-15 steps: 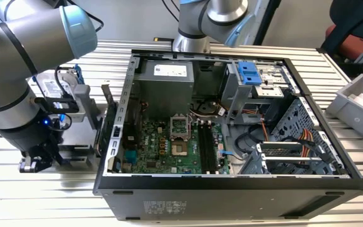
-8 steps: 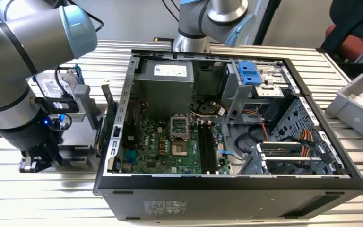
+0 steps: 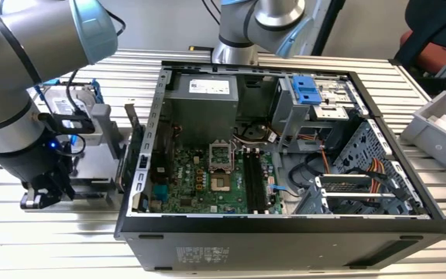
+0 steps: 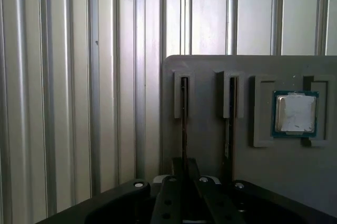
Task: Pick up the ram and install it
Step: 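Pick up the ram and move it above insertion slot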
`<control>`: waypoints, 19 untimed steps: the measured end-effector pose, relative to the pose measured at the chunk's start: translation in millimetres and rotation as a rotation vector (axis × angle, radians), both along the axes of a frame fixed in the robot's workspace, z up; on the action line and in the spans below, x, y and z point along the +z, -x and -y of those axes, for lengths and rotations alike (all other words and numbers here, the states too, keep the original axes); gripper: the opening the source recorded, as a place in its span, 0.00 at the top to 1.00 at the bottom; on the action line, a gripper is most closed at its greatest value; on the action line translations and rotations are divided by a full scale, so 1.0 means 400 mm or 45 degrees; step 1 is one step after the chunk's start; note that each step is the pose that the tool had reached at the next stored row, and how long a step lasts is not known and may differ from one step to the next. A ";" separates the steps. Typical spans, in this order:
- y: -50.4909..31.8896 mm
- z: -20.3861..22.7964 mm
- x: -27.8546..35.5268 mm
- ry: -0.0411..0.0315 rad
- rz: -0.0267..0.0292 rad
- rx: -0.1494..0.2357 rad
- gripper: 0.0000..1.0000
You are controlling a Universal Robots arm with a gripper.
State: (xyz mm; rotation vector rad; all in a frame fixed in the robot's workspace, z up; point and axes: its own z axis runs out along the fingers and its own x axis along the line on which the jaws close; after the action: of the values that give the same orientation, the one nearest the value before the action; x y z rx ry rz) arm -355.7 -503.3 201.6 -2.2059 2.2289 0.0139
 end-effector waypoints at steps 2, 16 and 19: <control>0.000 0.000 0.008 0.0000 0.0000 0.000 1.00; 0.001 0.000 0.051 -0.0001 0.0012 0.000 1.00; 0.001 0.000 0.064 0.0000 0.0018 0.000 1.00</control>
State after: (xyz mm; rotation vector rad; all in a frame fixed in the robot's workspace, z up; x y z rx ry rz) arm -356.2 -503.3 227.4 -2.2052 2.2280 0.0123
